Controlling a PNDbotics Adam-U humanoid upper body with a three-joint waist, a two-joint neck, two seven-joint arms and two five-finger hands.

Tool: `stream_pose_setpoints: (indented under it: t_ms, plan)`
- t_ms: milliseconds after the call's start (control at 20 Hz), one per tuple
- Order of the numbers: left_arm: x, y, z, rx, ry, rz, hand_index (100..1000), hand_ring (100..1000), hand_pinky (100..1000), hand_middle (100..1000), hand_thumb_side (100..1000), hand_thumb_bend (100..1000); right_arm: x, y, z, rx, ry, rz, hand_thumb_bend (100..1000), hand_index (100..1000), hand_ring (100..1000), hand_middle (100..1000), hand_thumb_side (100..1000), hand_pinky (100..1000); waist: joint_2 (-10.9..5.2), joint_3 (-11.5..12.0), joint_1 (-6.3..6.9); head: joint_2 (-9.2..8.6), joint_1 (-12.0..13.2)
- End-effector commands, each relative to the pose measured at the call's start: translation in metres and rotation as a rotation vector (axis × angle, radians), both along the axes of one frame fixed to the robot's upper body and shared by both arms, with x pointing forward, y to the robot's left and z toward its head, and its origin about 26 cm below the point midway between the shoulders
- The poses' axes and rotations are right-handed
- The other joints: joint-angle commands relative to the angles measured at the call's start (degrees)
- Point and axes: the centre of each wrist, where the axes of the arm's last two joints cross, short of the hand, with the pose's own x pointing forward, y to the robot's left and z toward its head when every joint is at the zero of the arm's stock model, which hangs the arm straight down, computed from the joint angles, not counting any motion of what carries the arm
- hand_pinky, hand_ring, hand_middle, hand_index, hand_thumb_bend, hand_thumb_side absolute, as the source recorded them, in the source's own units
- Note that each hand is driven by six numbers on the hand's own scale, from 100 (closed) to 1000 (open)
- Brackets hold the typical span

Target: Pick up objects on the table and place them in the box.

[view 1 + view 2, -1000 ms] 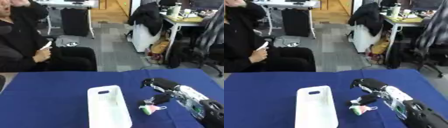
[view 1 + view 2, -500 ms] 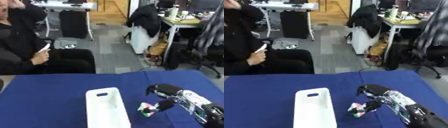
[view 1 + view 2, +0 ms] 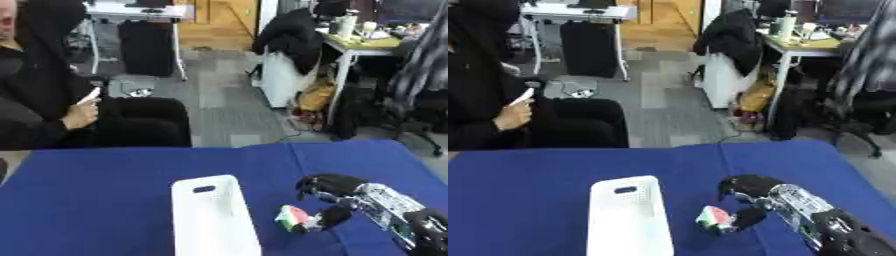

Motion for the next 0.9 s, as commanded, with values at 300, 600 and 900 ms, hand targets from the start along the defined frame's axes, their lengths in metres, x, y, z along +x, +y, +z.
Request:
stream_pose_setpoints:
  t_ms: [300, 600, 900]
  plan:
    - [-0.001, 0.004, 0.011, 0.021, -0.027, -0.002, 719, 600, 509, 450, 798, 136, 0.006, -0.002, 0.022, -0.102, -0.084, 0.070, 852, 772, 1000, 913, 1000, 1000, -0.65, -0.1, 0.07, -0.84, -0.5]
    - [-0.001, 0.003, 0.011, 0.023, -0.026, -0.006, 719, 601, 509, 449, 799, 136, 0.007, -0.003, 0.017, -0.097, -0.088, 0.078, 853, 773, 1000, 911, 1000, 1000, -0.61, 0.0, 0.05, -1.07, -0.7]
    - [-0.001, 0.003, 0.009, 0.024, -0.021, -0.009, 719, 600, 508, 447, 801, 134, 0.006, -0.005, 0.014, -0.095, -0.082, 0.073, 854, 775, 1000, 907, 1000, 1000, -0.57, 0.2, 0.04, -1.05, -0.7]
